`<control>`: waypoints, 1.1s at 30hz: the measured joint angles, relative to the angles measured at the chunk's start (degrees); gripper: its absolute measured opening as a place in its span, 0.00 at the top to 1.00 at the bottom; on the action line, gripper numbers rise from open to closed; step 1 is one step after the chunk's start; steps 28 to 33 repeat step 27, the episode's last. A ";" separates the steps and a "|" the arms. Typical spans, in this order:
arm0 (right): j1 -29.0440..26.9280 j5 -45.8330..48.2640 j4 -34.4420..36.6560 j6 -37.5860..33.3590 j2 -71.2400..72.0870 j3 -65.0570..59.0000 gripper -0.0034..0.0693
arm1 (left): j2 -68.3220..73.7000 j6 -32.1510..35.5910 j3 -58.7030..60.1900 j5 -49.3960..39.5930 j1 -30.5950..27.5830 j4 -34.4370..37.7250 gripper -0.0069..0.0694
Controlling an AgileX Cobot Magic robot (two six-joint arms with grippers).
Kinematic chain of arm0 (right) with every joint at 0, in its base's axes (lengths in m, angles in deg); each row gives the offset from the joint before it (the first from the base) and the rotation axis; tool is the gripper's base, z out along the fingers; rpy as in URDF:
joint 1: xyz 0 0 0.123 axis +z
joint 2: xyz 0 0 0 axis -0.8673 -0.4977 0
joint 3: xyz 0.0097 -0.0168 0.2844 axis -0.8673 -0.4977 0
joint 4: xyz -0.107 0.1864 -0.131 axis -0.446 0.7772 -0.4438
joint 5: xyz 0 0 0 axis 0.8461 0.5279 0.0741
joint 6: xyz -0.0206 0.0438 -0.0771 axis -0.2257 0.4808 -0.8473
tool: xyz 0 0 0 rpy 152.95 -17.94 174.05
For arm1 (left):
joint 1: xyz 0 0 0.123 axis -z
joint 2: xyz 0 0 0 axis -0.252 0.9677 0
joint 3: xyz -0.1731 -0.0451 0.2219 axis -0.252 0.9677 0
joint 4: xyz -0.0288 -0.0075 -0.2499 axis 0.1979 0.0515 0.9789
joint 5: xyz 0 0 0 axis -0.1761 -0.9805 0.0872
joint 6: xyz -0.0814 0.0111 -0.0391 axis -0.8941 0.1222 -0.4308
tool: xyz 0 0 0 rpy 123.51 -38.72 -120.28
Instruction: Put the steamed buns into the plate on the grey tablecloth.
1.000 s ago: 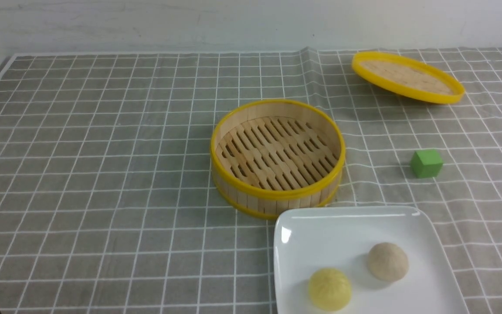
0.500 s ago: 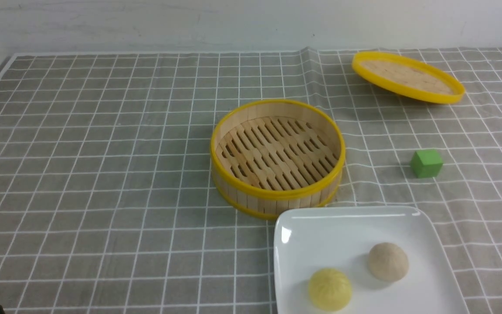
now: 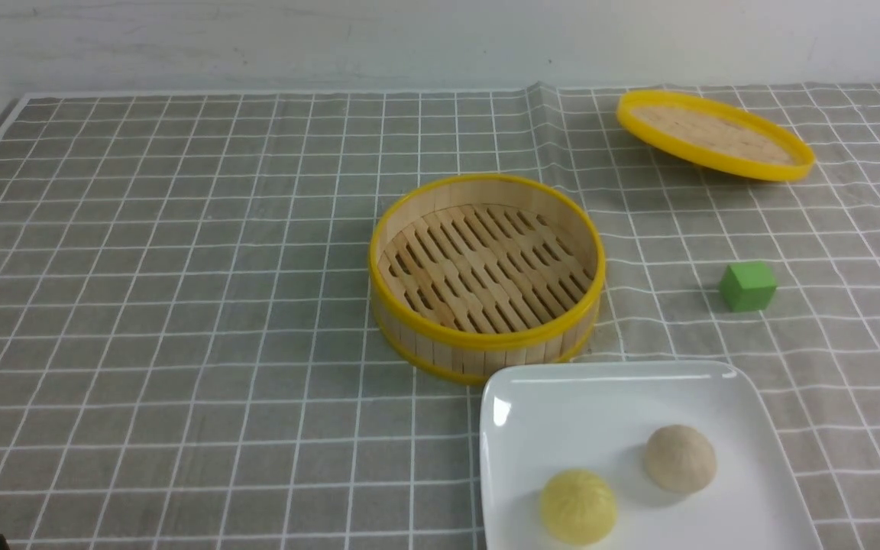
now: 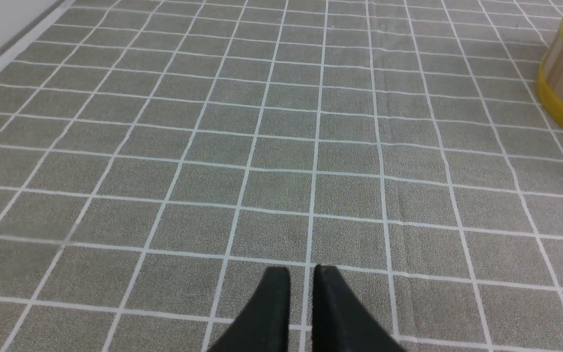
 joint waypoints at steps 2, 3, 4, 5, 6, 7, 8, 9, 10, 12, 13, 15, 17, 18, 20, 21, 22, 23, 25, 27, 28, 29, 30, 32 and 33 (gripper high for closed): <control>0.00 0.00 0.00 0.00 0.00 0.00 0.71 | 0.00 0.00 0.00 0.00 0.00 0.00 0.77; 0.00 0.00 0.00 0.00 0.00 0.00 0.71 | 0.00 0.00 0.00 0.00 0.00 0.00 0.77; 0.00 0.00 0.00 0.00 0.00 0.00 0.70 | 0.00 0.00 0.00 0.00 0.00 0.00 0.77; 0.00 0.00 0.00 0.00 0.00 0.00 0.70 | 0.00 0.00 0.00 0.00 0.00 0.00 0.76; 0.00 0.00 0.00 0.00 0.00 0.00 0.70 | 0.00 0.00 0.00 0.00 0.00 0.00 0.76; 0.00 0.00 0.00 0.00 0.00 0.00 0.70 | 0.00 0.00 0.00 0.00 0.00 0.00 0.76; 0.00 0.00 0.00 0.00 0.00 0.00 0.69 | 0.00 0.00 0.00 0.00 0.00 0.00 0.75; 0.00 0.00 0.00 0.00 0.00 0.00 0.69 | 0.00 0.00 0.00 0.00 0.00 0.00 0.75; 0.00 0.00 0.00 0.00 0.00 0.00 0.69 | 0.00 0.00 0.00 0.00 0.00 0.00 0.75; 0.00 0.00 0.00 0.00 0.00 0.00 0.68 | 0.00 0.00 0.00 0.00 0.00 -0.18 0.75; 0.00 0.00 0.00 0.00 0.00 0.00 0.68 | 0.00 0.00 0.00 0.00 0.00 -0.23 0.75; 0.00 0.00 0.00 0.00 0.00 0.00 0.68 | 0.00 0.00 0.00 -0.03 0.00 -0.43 0.74; 0.00 0.00 0.00 0.00 0.00 0.00 0.67 | 0.00 0.00 0.00 -0.03 0.00 -0.58 0.74; 0.00 0.00 0.00 0.00 0.00 0.00 0.67 | 0.00 0.00 0.00 -0.03 0.00 -0.61 0.74; 0.00 0.00 0.00 0.00 0.00 0.00 0.67 | 0.00 0.00 0.00 -0.07 0.00 -0.68 0.74; 0.00 0.00 0.00 0.00 0.00 0.00 0.67 | 0.00 0.00 0.00 -0.07 0.00 -0.67 0.74; 0.00 0.00 0.00 0.00 0.00 0.00 0.67 | 0.00 0.00 0.00 -0.07 0.00 -0.67 0.74; 0.00 0.00 0.00 0.00 0.00 0.00 0.66 | 0.00 0.00 0.00 -0.07 0.00 -0.67 0.74; 0.00 0.00 0.00 0.00 0.00 0.00 0.66 | 0.00 0.00 0.00 -0.07 0.00 -0.67 0.73; 0.00 0.00 0.00 0.00 0.00 0.00 0.65 | 0.00 0.00 -0.05 -0.07 0.00 -0.67 0.72; 0.00 0.00 0.00 0.00 0.00 0.00 0.65 | 0.00 0.00 -0.05 -0.07 0.00 -0.67 0.72; 0.00 0.00 0.00 0.00 0.00 0.00 0.65 | 0.00 0.00 -0.05 -0.07 0.00 -0.67 0.72; 0.00 0.00 0.00 0.00 0.00 0.00 0.65 | 0.00 0.00 -0.05 -0.07 0.00 -0.67 0.72; 0.00 0.00 0.00 0.00 0.00 0.00 0.65 | 0.00 0.00 -0.05 -0.07 0.00 -0.67 0.72; 0.00 0.00 0.00 0.00 0.00 0.00 0.65 | 0.00 0.00 -0.05 -0.07 0.00 -0.67 0.72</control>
